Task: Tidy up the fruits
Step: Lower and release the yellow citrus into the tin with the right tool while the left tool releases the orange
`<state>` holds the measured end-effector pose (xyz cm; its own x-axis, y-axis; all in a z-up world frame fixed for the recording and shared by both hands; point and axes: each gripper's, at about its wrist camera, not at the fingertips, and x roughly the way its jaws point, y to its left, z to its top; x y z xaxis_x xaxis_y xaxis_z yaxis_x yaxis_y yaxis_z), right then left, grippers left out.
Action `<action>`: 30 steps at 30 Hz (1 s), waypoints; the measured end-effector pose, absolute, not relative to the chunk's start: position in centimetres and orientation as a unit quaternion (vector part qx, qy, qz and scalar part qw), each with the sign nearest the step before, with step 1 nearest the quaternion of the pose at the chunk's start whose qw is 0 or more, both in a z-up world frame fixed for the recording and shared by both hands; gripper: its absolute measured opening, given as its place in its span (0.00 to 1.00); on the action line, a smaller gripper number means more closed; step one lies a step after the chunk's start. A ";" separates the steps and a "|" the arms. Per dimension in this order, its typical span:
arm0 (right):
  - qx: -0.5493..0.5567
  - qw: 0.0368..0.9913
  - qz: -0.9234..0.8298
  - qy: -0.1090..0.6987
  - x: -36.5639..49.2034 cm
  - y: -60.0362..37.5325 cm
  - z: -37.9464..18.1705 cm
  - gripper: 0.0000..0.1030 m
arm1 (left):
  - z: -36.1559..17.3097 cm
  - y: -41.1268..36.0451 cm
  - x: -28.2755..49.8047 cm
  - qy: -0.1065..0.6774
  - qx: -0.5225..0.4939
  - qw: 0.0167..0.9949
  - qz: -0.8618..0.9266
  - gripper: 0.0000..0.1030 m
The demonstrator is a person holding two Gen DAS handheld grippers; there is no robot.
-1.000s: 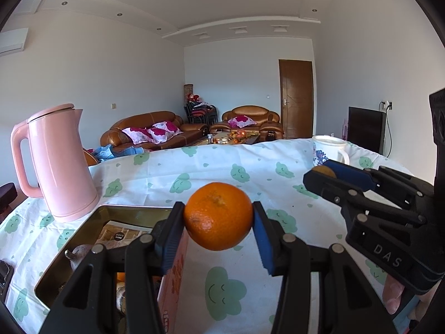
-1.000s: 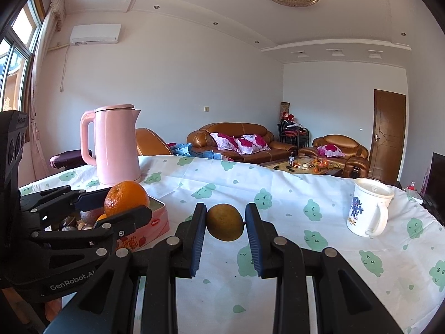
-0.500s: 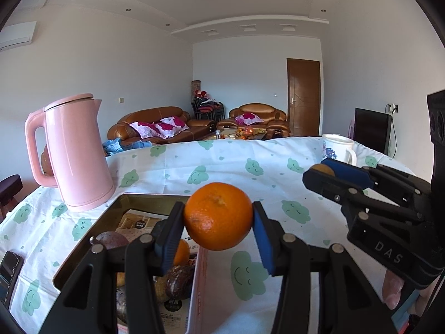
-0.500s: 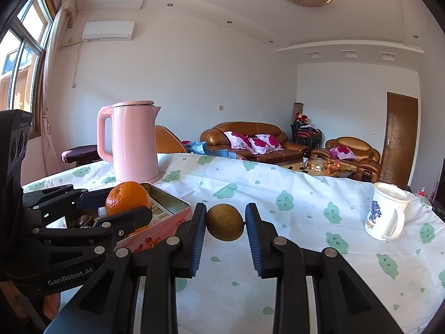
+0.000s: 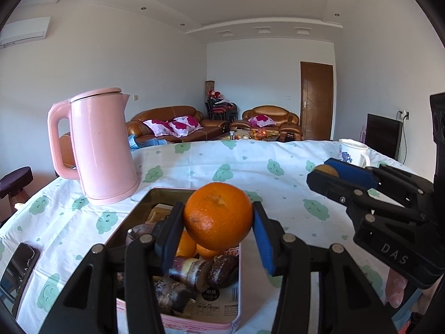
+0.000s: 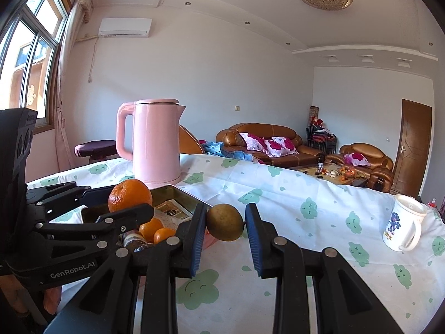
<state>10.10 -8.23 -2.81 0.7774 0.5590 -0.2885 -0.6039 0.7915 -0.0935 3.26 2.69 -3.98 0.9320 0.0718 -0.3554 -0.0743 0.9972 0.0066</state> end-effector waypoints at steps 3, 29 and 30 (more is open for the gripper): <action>-0.095 0.936 0.316 0.121 9.9 -7.6 -2.6 0.30 | -3.9 3.1 3.1 0.180 -0.005 0.983 0.041 0.48; -0.137 0.912 0.369 0.114 9.0 -1.4 -2.2 0.30 | -3.9 8.8 1.7 0.186 -0.032 0.977 0.094 0.48; -0.138 0.911 0.371 0.114 8.9 -1.2 -2.2 0.30 | -4.0 9.1 1.7 0.187 -0.034 0.977 0.097 0.48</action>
